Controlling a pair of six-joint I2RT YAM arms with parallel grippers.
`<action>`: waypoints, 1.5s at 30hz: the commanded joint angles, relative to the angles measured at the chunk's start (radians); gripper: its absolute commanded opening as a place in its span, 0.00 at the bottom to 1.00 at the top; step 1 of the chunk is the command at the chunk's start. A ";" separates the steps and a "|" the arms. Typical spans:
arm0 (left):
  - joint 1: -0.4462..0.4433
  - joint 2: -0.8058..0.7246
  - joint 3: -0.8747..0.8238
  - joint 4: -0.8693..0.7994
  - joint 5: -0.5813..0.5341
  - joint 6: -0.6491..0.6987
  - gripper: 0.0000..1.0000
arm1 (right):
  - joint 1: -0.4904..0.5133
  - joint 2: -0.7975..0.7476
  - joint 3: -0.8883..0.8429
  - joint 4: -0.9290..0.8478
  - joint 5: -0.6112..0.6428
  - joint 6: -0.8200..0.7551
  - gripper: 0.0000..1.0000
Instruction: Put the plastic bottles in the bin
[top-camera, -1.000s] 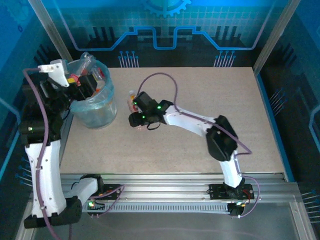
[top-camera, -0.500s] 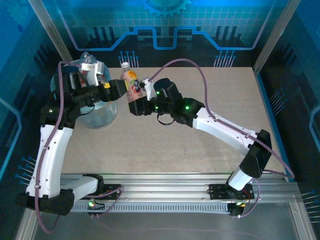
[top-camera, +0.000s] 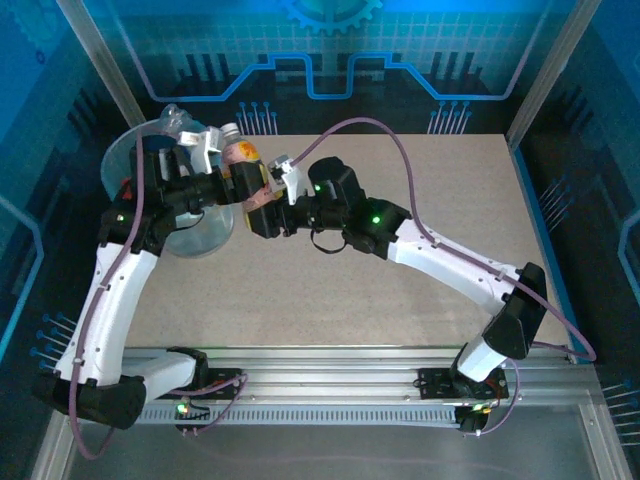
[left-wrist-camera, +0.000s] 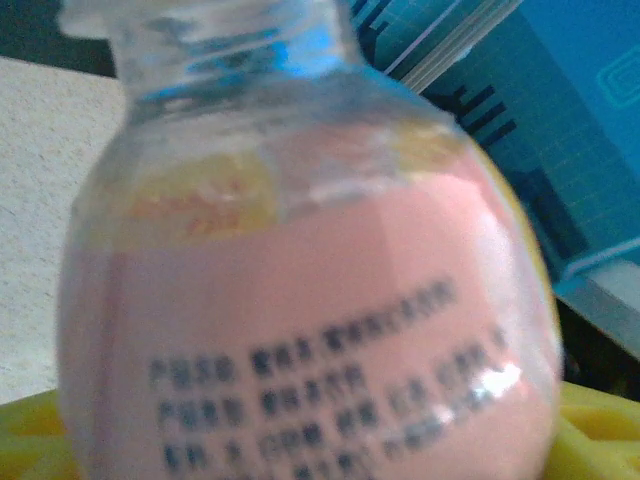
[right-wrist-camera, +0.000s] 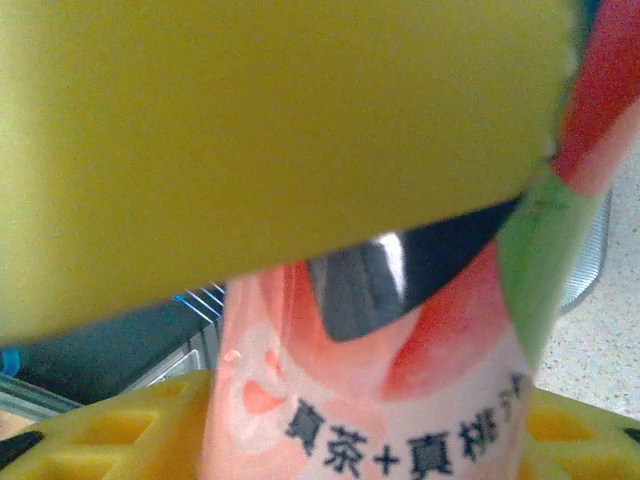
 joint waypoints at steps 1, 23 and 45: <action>-0.006 -0.023 -0.006 0.079 -0.015 -0.030 0.62 | 0.020 -0.025 0.050 0.023 -0.037 -0.047 0.60; 0.545 0.084 0.225 0.013 -0.231 -0.178 0.48 | -0.025 -0.138 -0.028 0.007 0.206 -0.014 1.00; 0.770 0.487 0.494 -0.446 -0.108 0.207 0.78 | -0.047 -0.133 -0.067 0.017 0.104 0.030 1.00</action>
